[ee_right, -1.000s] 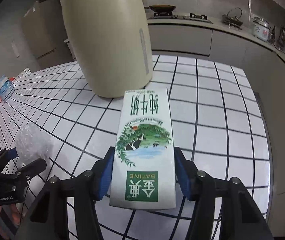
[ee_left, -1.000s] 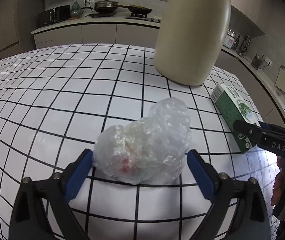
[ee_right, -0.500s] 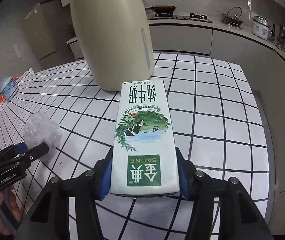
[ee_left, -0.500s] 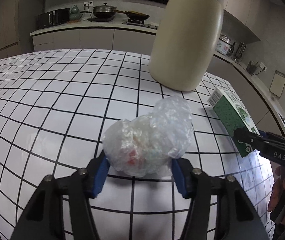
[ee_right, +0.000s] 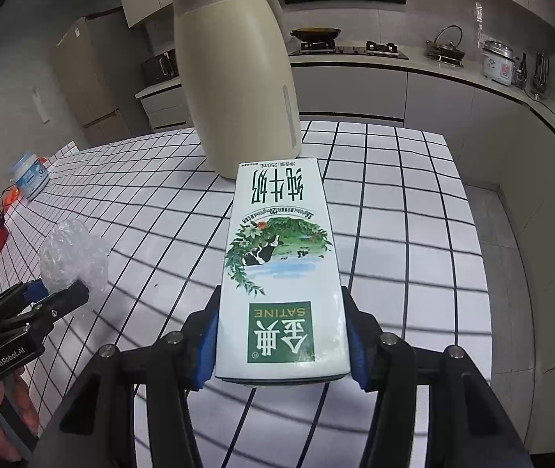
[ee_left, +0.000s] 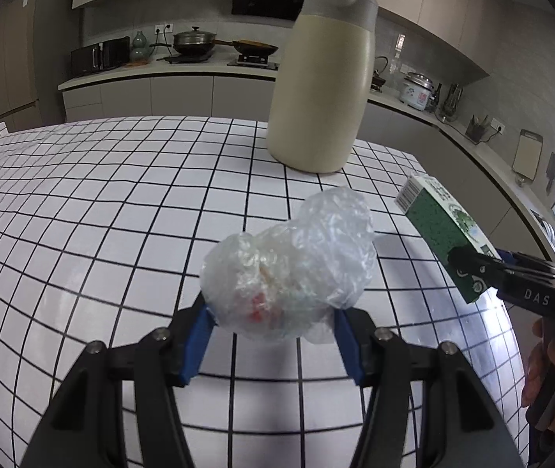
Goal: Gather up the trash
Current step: 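Carry the plastic bag and milk carton over the black bin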
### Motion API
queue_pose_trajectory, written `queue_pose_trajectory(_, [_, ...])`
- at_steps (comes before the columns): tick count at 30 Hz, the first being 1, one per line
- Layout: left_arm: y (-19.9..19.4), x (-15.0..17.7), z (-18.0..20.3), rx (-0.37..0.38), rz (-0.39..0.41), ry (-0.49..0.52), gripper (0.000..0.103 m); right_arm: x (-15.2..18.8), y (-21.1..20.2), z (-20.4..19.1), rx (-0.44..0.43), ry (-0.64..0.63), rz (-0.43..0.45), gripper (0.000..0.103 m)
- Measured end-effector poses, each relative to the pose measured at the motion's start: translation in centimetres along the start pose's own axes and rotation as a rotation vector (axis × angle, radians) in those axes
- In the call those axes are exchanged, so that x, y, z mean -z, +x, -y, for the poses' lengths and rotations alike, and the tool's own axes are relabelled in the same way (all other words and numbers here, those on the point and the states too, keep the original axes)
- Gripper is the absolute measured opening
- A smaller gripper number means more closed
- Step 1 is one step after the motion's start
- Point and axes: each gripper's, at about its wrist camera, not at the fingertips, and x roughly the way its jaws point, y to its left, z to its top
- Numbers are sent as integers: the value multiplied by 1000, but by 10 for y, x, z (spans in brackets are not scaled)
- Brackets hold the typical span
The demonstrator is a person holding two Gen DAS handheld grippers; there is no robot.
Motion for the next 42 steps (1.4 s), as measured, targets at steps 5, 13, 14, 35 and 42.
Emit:
queue_pose_trajectory(5, [-20, 19, 3, 4, 6, 5, 58, 30, -26, -8, 15, 2, 1, 56])
queue_pose_trajectory(13, [-43, 48, 20, 40, -5, 31, 58, 82, -66, -18, 33, 14, -14, 55])
queue_pose_trajectory(14, [-46, 50, 24, 48, -8, 36, 58, 88, -71, -19, 35, 15, -15, 55])
queue_pose_trajectory(35, [-53, 82, 107, 156, -27, 106, 58, 148, -145, 33, 117, 85, -2, 55])
queue_pose_trajectory(42, [-58, 95, 150, 158, -33, 125, 58, 172, -172, 78, 127, 112, 3, 55])
